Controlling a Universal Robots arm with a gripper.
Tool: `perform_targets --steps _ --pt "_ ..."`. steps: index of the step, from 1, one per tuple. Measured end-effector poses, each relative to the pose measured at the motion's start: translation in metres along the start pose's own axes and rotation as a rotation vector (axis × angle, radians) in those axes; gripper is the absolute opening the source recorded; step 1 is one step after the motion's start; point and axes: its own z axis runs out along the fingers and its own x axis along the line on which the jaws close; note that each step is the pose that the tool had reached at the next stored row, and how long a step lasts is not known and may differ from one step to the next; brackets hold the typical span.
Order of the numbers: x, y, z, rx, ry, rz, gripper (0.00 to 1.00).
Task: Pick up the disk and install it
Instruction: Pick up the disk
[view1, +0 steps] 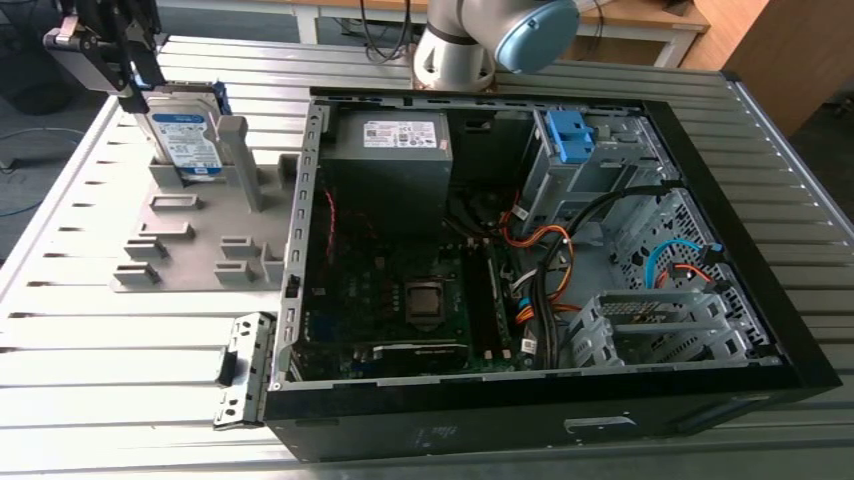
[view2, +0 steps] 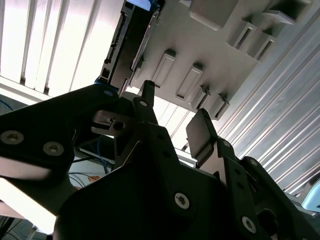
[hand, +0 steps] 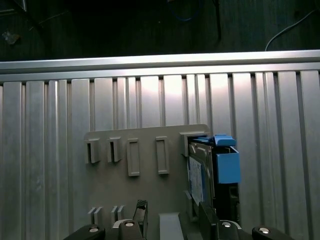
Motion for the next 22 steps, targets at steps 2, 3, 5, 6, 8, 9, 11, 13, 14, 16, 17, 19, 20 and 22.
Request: perform_targets --steps 2,3,5,6,8,9,11,13,14,16,17,19,20,22 --pt "0.0000 0.0000 0.0002 0.0000 0.0000 0.000 0.53" --pt "-0.0001 0.0000 0.0003 0.0000 0.0000 0.000 0.53" --pt "-0.0001 0.0000 0.0005 0.0000 0.0000 0.000 0.53" --pt "-0.0002 0.0000 0.0007 0.0000 0.0000 0.000 0.53" --pt "-0.0004 0.0000 0.0010 0.0001 -0.0001 0.000 0.53" --pt "-0.0007 0.0001 0.0013 0.0002 -0.0001 0.000 0.53" --pt "-0.0020 0.0001 0.0015 0.0000 0.0000 0.000 0.53" --pt "-0.0041 0.0004 0.0020 0.0000 0.0000 0.000 0.53" --pt "-0.0052 0.0005 0.0022 -0.0001 0.0000 0.000 0.53" --pt "-0.0074 0.0007 0.0029 0.0000 0.0000 0.000 0.53" --pt "-0.0087 0.0008 0.0032 0.0001 -0.0001 0.000 0.53" --pt "-0.0120 0.0011 0.0037 0.0000 0.0000 0.000 0.53" --pt "-0.0137 0.0013 0.0040 0.0000 0.0000 0.000 0.53" --pt "-0.0167 0.0020 0.0051 0.0000 -0.0001 0.000 0.53"
